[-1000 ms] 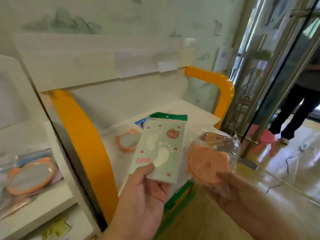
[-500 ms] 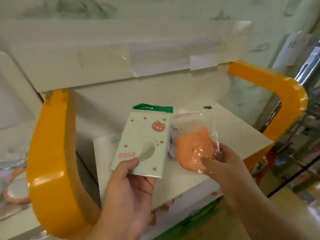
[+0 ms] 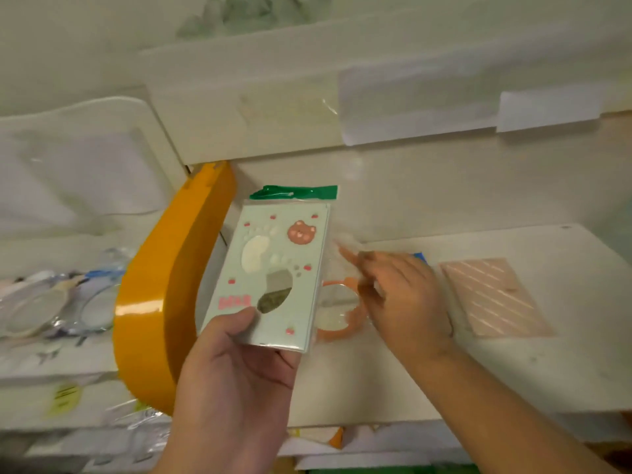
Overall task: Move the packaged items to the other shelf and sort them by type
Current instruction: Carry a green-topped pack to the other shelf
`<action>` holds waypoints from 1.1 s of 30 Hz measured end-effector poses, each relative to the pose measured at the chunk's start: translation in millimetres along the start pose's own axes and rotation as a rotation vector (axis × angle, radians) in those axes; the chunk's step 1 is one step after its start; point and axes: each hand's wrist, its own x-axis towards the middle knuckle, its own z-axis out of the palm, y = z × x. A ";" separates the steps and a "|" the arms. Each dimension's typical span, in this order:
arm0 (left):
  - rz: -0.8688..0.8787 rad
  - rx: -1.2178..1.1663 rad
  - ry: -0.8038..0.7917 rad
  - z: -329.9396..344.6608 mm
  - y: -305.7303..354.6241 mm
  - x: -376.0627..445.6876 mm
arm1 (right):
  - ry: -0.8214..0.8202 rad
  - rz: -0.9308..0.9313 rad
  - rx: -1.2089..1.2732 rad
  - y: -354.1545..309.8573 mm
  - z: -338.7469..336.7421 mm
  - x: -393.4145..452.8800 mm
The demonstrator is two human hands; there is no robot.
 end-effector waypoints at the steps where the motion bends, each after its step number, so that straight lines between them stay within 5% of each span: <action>1: 0.011 0.012 0.009 0.1 -0.8 -0.7 | -0.087 -0.064 -0.015 -0.8 10.8 -3.2; 14: 0.027 -0.007 0.132 -4.8 -12.7 3.5 | -0.883 -0.132 -0.064 -18.0 41.0 -25.2; 24: -0.082 -0.035 0.044 0.1 -39.9 18.4 | -0.663 0.203 0.122 29.3 -24.5 -14.1; 33: -0.265 -0.005 -0.056 32.5 -131.5 31.6 | -0.515 0.535 -0.137 103.7 -157.8 -37.7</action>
